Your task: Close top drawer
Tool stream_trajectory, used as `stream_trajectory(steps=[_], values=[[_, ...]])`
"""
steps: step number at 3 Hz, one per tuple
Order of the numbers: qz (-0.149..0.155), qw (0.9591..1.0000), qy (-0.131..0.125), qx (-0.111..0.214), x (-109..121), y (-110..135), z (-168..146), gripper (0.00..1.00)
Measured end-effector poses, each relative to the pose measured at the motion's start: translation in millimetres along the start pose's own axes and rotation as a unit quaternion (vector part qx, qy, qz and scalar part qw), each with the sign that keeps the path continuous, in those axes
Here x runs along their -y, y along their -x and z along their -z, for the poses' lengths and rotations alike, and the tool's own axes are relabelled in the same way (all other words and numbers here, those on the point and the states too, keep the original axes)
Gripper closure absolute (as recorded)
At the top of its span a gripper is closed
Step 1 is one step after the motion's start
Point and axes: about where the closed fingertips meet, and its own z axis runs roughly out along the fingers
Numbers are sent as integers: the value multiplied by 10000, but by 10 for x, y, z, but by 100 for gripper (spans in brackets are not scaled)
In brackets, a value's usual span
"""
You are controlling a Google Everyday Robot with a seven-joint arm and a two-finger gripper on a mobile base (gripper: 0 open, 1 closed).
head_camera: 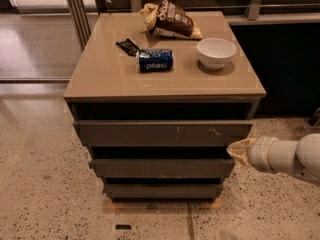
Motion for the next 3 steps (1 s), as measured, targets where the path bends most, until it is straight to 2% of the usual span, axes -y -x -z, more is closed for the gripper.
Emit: stream_trajectory(steps=[1,2,3], values=[[0,10000,0,0,0,0,0,13],[0,10000,0,0,0,0,0,0],[0,10000,1,0,0,1,-1,0]])
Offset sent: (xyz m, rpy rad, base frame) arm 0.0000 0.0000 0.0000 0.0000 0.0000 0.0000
